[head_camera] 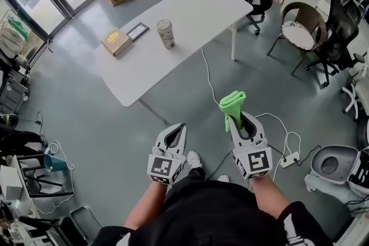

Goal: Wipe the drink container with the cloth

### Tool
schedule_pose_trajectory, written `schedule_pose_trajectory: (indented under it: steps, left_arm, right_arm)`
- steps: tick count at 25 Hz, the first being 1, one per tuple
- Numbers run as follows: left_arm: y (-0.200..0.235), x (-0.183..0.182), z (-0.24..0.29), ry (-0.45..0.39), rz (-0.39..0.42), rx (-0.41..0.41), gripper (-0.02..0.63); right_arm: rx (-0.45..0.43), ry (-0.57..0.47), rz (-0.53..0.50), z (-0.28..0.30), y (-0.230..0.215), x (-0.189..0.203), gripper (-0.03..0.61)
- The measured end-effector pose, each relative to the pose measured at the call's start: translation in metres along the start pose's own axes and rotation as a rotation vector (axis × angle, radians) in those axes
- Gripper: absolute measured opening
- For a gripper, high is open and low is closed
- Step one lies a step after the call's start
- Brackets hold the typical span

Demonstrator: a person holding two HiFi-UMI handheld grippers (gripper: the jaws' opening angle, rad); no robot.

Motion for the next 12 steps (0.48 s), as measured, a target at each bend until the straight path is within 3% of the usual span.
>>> schedule_pose_trajectory:
  steps: [12]
  left_arm:
    - [0.092, -0.009, 0.020, 0.003, 0.020, 0.025, 0.009]
  right_arm:
    - [-0.021, 0.025, 0.017, 0.103, 0.031, -0.008, 0.103]
Point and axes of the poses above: the fingertips, and each gripper's own axes: z forward along the fingers, y to its left, x out of its underside, the point moved 2 cm from there along -z, backward along the fingers, and after that the axes turned 4 degrees about -x, right-handed, at the moved point
